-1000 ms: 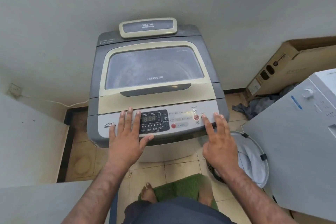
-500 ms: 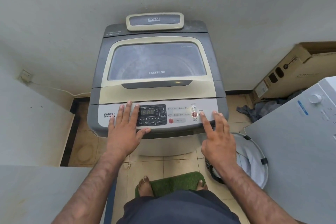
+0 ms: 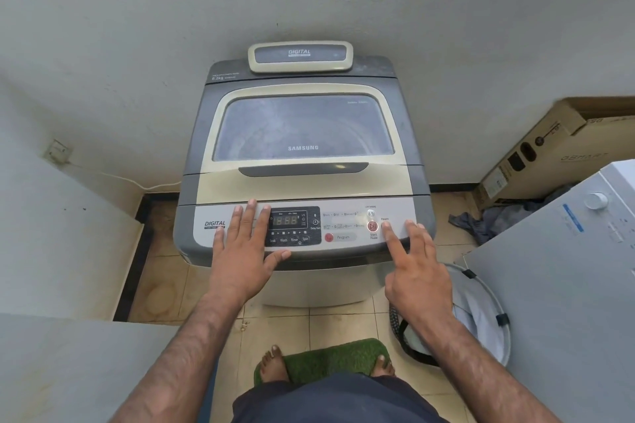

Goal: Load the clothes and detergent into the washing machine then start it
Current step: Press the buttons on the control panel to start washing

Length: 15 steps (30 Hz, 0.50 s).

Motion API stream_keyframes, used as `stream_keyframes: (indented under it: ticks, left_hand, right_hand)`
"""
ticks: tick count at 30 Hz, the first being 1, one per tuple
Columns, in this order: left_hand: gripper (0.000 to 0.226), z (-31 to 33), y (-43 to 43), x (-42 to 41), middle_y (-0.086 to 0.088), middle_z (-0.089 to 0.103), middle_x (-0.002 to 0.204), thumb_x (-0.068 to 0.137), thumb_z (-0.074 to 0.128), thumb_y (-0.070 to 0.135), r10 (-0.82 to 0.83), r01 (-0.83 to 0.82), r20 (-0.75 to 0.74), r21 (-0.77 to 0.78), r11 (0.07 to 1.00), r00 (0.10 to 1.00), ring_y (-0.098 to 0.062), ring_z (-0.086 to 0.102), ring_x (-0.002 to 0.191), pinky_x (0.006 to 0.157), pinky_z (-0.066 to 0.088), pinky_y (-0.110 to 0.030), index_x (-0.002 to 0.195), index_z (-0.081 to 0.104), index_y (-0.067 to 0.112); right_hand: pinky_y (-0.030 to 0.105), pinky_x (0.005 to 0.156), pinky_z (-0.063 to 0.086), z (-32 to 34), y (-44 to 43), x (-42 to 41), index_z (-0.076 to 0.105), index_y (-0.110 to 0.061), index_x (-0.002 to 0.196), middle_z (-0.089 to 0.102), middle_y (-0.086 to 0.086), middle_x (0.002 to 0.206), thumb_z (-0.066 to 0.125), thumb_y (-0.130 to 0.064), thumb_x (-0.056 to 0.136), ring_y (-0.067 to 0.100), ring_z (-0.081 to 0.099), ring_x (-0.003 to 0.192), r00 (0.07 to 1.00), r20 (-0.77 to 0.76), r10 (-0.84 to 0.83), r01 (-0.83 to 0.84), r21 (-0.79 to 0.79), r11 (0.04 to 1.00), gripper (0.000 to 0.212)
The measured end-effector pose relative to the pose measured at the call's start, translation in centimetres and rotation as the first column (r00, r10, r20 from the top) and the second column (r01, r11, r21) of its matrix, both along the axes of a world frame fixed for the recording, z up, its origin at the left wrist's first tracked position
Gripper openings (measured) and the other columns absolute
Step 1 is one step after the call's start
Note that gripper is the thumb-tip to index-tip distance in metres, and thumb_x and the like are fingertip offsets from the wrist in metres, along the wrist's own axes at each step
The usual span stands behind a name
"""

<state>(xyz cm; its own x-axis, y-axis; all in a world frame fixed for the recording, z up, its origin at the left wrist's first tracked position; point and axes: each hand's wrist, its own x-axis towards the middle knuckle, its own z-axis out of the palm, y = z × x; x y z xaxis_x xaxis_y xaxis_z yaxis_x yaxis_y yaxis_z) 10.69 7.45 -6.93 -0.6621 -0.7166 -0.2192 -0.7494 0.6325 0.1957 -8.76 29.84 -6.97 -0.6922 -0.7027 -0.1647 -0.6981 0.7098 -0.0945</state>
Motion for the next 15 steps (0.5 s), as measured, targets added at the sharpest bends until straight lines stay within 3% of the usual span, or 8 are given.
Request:
stream_keyframes:
  ticks: [6, 11, 15]
  left_hand:
    - [0.091, 0.1, 0.0, 0.1, 0.003, -0.017, 0.176, 0.100, 0.044, 0.066, -0.001, 0.001, 0.004, 0.002, 1.000, 1.000, -0.022, -0.016, 0.162, 0.131, 0.001, -0.054, 0.167, -0.006, 0.032]
    - [0.091, -0.2, 0.0, 0.2, 0.004, -0.017, 0.176, 0.100, 0.044, 0.067, 0.000, 0.000, -0.020, 0.004, 1.000, 1.000, -0.022, -0.016, 0.162, 0.131, 0.001, -0.054, 0.167, -0.004, 0.031]
    - [0.090, -0.4, -0.1, 0.4, 0.005, -0.019, 0.175, 0.100, 0.043, 0.068, -0.005, 0.006, -0.027, 0.011, 1.000, 1.000, -0.021, -0.017, 0.162, 0.131, -0.001, -0.054, 0.167, -0.005, 0.032]
  right_hand:
    - [0.042, 0.111, 0.047, 0.9, -0.4, 0.2, 0.008, -0.036, 0.162, 0.009, 0.007, 0.169, 0.054, -0.026, 0.094, 0.027, 0.009, 0.157, 0.998, 0.054, -0.029, 0.031, -0.033, 0.999, 0.083]
    - [0.047, 0.116, 0.039, 2.1, -1.2, 0.0, 0.023, -0.035, 0.160, 0.019, 0.005, 0.166, 0.059, -0.032, 0.092, 0.025, 0.018, 0.154, 0.993, 0.096, -0.063, 0.069, -0.059, 0.996, 0.077]
    - [0.046, 0.114, 0.039, 3.1, -2.6, 0.7, 0.029, -0.035, 0.157, 0.028, 0.001, 0.163, 0.060, -0.028, 0.090, 0.022, 0.027, 0.149, 0.996, 0.089, 0.022, -0.010, -0.140, 0.990, 0.074]
